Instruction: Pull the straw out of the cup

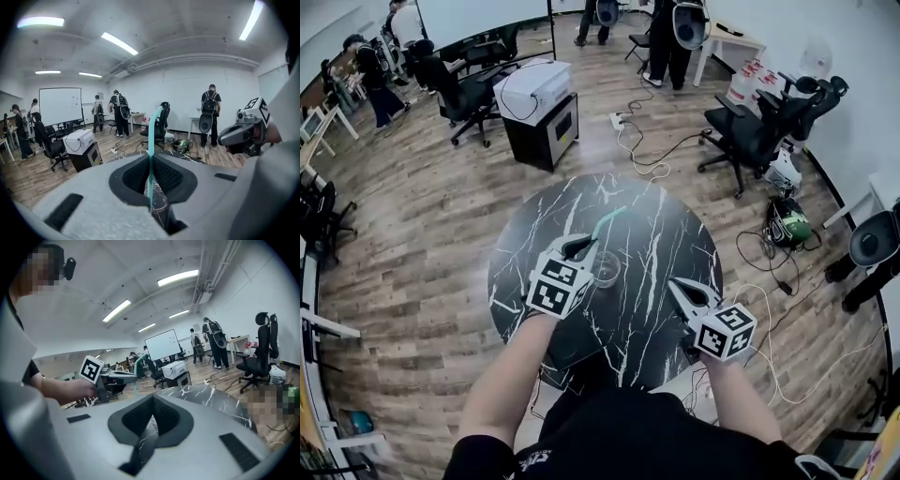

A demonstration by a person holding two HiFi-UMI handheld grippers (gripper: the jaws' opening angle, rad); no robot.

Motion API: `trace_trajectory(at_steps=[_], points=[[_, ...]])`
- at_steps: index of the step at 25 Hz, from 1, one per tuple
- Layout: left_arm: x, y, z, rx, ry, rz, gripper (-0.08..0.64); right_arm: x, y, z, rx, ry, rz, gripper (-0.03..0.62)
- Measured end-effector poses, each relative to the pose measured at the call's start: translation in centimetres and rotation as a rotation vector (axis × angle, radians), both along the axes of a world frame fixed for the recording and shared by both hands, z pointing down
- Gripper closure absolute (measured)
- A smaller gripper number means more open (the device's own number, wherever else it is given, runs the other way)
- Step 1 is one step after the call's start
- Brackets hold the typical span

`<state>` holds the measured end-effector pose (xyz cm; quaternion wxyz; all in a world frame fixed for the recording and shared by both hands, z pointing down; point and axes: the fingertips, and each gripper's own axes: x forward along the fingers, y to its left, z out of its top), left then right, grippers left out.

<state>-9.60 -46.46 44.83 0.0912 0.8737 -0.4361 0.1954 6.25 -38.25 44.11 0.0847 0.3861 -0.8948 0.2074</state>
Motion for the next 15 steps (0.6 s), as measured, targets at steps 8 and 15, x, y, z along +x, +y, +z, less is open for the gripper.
trace_trajectory(at_steps=[8,15], points=[[-3.6,3.0,-4.6,0.079,0.084,-0.107,0.528,0.7,-1.0,-2.8,0.076,-0.017,0.001,0.588],[-5.9,5.5,-6.9,0.159,0.12,-0.228,0.528,1.9,-1.4,-4.7,0.155,-0.007,0.021,0.589]])
